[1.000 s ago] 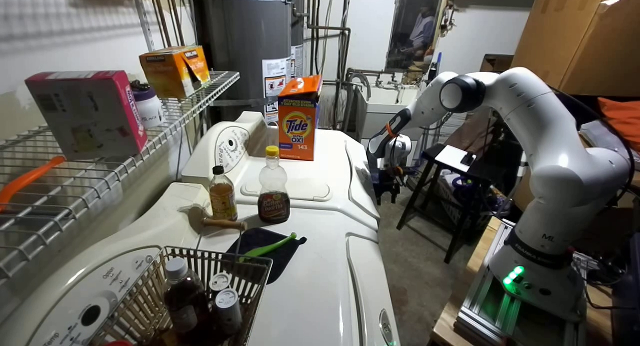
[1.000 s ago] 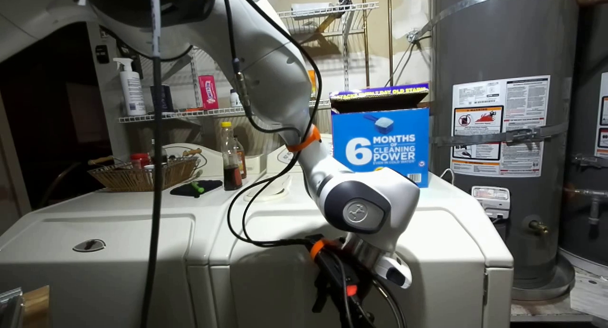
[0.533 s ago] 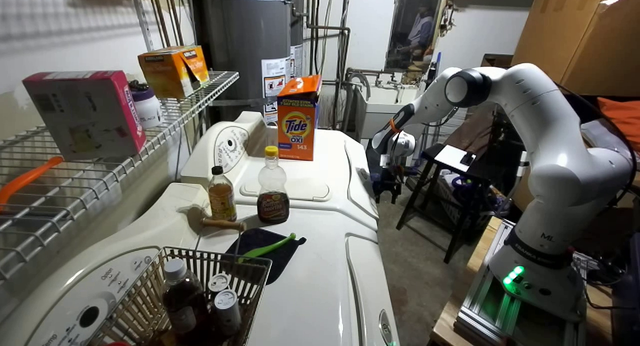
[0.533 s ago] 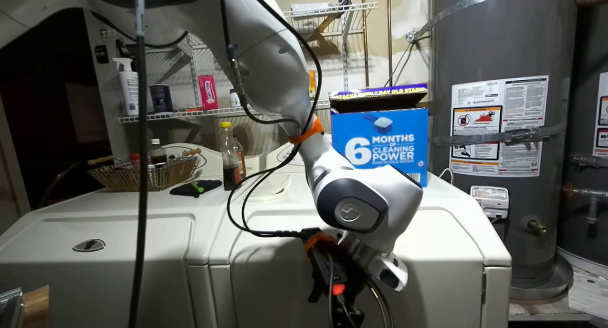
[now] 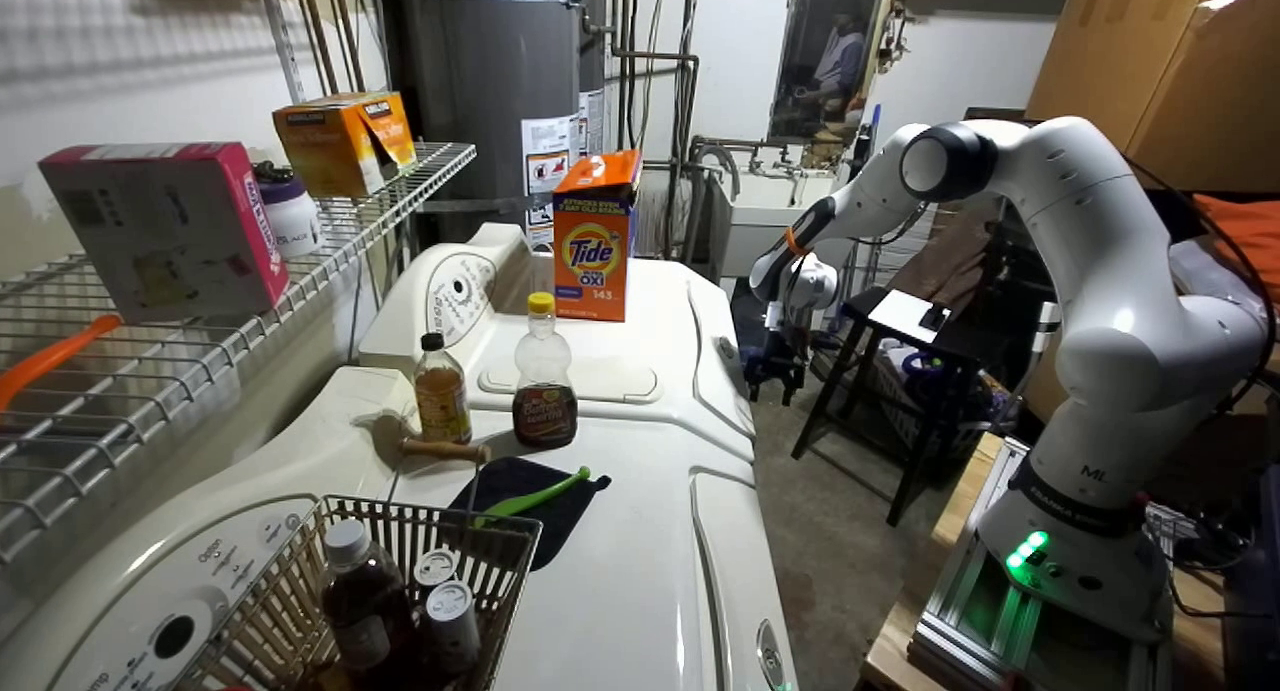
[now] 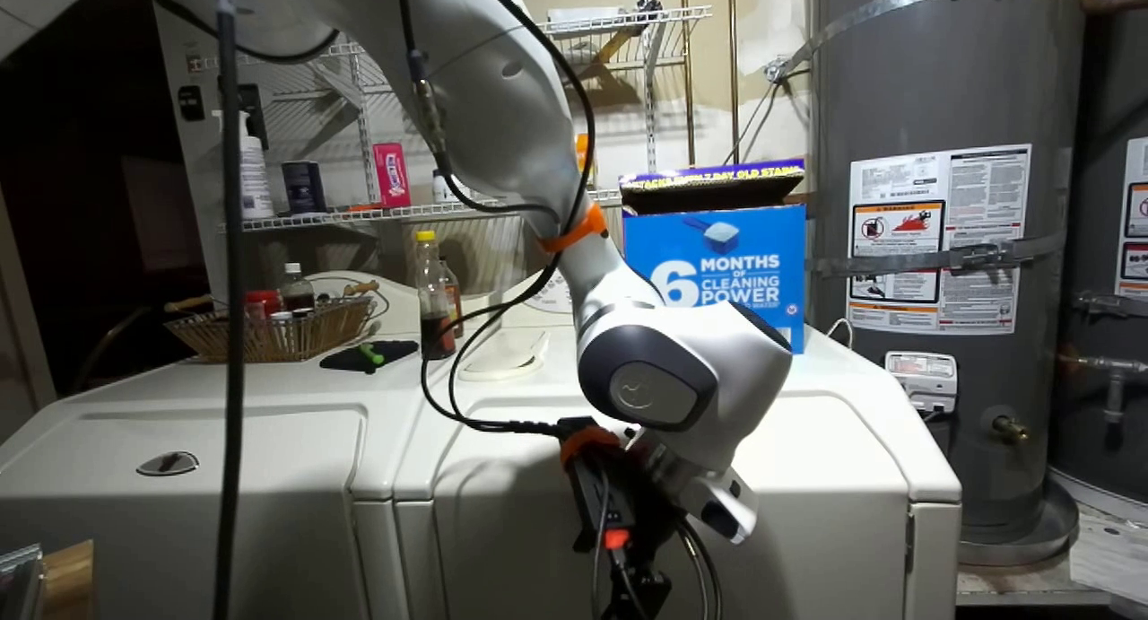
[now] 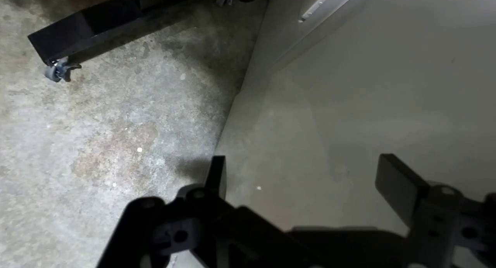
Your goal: Close the washing machine door
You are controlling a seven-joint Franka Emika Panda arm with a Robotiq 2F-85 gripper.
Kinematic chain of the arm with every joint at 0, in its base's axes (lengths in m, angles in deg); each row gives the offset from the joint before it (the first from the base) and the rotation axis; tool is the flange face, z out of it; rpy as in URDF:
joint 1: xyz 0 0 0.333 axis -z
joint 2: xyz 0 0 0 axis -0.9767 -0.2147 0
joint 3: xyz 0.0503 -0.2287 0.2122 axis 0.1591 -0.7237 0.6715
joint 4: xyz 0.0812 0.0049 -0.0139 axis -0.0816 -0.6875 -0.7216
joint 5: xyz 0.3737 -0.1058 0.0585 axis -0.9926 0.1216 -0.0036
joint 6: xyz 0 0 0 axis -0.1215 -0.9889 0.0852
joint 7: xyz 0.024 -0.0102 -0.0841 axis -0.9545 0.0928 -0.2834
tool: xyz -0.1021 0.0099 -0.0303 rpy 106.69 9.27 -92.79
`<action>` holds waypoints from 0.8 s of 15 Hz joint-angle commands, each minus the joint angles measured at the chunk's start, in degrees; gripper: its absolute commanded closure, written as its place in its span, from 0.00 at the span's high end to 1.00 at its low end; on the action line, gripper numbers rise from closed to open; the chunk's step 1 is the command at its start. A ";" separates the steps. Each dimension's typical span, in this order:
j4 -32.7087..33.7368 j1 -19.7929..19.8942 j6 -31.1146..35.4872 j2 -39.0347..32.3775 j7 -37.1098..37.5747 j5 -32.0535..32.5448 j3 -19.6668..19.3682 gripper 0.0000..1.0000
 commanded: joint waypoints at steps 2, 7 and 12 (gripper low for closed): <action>-0.67 0.43 -0.10 0.83 -3.70 -0.56 0.44 1.00; -1.78 0.78 -0.76 3.58 -6.12 -1.95 1.87 1.00; -0.91 0.71 1.55 2.01 -5.93 -4.06 2.95 1.00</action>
